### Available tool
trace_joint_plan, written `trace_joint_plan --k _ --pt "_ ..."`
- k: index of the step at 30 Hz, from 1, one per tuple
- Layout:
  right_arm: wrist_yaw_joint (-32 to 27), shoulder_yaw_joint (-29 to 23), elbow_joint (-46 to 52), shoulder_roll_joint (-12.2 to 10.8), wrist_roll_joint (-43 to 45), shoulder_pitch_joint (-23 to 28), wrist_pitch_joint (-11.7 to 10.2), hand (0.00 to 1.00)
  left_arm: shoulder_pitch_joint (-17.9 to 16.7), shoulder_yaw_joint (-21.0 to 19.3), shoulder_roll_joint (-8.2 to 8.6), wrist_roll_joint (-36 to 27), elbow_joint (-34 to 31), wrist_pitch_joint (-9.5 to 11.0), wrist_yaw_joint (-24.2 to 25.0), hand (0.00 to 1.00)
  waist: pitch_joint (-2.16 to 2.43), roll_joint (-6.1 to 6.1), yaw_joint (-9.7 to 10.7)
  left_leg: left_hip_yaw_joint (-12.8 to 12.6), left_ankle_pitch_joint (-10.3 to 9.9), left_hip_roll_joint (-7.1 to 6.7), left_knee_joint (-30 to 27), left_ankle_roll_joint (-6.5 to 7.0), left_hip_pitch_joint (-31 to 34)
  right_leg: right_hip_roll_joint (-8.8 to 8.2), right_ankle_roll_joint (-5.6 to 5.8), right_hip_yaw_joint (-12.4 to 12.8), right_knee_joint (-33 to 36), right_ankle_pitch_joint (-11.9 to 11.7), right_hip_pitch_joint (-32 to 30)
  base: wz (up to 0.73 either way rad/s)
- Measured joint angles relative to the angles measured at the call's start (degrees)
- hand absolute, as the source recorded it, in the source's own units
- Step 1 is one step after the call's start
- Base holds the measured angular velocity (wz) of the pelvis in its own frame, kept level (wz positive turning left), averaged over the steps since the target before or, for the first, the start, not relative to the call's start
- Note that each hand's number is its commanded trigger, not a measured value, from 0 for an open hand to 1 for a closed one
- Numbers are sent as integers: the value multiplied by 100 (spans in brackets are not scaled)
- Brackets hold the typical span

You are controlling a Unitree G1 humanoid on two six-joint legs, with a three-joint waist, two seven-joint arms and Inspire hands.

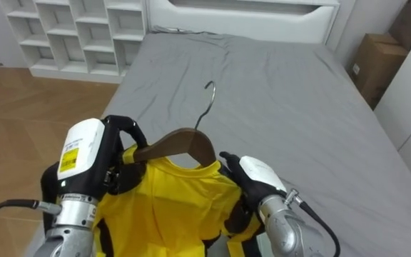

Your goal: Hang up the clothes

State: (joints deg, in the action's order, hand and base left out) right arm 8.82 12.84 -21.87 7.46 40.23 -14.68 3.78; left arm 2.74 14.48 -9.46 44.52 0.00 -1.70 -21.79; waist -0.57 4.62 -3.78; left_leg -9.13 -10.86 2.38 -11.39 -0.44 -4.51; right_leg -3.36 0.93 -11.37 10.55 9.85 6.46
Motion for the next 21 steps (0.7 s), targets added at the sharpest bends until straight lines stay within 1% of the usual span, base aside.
trace_joint_plan --k 5,15,19,21 --pt "-28 0 -33 -24 -104 -39 4 100 1 -9 55 -7 0 -91 0 100 0 1 -23 10 0 0 1 0 -10 0 0 -10 -6 0 20 0" --pt "-148 -57 -242 -43 -445 -41 58 100 3 -69 97 -9 0 -93 -2 100 -11 15 -62 46 0 -10 6 0 14 -1 0 -49 -80 0 52 1" --pt "-156 -59 -330 -53 -475 -74 50 100 3 -71 101 -10 0 -101 0 100 -18 24 -52 53 0 -9 6 -1 24 -1 0 -66 -87 0 50 0" --pt "-156 -57 -421 -58 -570 -119 8 100 4 -84 101 -10 0 -158 1 100 -27 37 -36 59 0 -9 7 -1 28 0 0 -71 -89 0 49 0"
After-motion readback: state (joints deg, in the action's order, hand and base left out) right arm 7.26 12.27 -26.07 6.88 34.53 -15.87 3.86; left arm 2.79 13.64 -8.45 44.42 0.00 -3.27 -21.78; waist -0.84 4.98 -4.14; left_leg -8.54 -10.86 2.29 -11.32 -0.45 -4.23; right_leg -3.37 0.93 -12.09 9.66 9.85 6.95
